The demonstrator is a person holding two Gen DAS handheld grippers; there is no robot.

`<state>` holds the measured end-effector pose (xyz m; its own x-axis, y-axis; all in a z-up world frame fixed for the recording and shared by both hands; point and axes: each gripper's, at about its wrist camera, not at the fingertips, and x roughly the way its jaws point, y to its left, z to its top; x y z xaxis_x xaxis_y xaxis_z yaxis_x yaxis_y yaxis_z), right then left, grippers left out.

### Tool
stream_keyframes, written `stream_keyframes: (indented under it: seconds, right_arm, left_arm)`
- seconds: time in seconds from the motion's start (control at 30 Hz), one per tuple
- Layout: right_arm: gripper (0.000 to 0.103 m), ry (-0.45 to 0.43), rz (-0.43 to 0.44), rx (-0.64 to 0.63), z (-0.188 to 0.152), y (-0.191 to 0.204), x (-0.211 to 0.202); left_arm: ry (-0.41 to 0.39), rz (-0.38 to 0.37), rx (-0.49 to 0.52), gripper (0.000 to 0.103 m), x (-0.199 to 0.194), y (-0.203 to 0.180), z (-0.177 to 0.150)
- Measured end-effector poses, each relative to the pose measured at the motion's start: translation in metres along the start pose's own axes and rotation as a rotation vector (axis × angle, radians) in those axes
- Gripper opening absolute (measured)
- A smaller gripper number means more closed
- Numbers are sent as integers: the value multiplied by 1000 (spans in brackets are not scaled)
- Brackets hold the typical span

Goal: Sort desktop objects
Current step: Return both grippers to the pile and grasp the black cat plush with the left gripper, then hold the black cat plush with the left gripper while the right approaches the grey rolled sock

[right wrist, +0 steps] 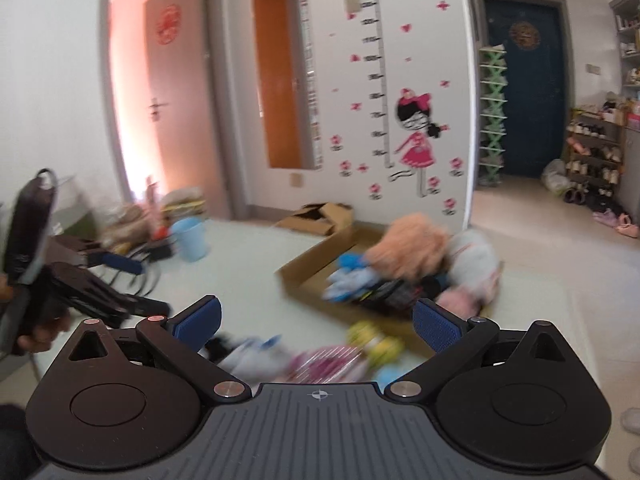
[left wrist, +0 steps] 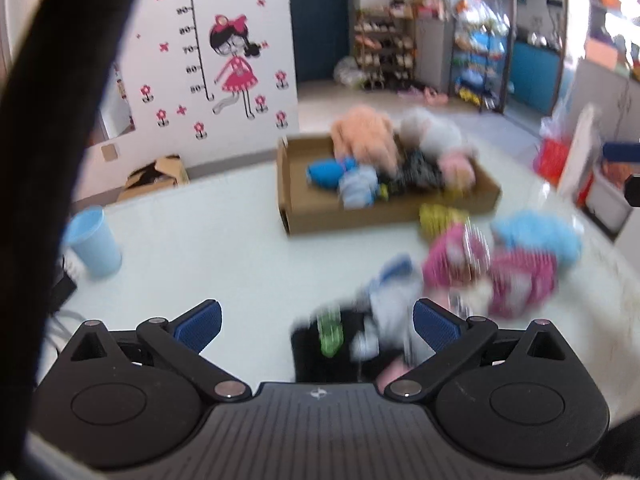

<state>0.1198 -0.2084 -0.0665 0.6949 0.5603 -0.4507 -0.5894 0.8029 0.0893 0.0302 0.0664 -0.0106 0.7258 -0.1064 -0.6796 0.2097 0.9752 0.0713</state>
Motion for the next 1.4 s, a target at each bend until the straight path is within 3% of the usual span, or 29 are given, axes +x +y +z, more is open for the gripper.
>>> stream_keyframes:
  seconds: [0.27, 0.53, 0.63, 0.73, 1.07, 1.1, 1.17, 1.23, 1.4]
  right_arm:
    - [103, 10, 118, -84, -60, 59, 26]
    - [102, 47, 162, -86, -80, 71, 78]
    - [102, 36, 185, -85, -79, 77, 92]
    - [102, 49, 151, -131, -82, 86, 105]
    - [102, 98, 114, -149, -93, 90, 125]
    - [102, 99, 112, -151, -93, 90, 125]
    - [102, 103, 108, -155, -94, 91, 126]
    - [102, 105, 103, -165, -95, 94, 125]
    - [102, 107, 96, -170, -95, 94, 125]
  left_arm:
    - [18, 28, 98, 101, 5, -4, -23]
    - [54, 71, 7, 102, 34, 22, -29]
    - [95, 49, -29, 100, 48, 29, -37]
    - [106, 7, -10, 101, 59, 27, -44]
    - [125, 16, 18, 97, 82, 22, -57]
    - [118, 10, 11, 94, 85, 24, -56]
    - [105, -11, -8, 78, 84, 25, -55]
    - [91, -43, -31, 39, 84, 27, -54]
    - [56, -15, 17, 38, 77, 17, -58]
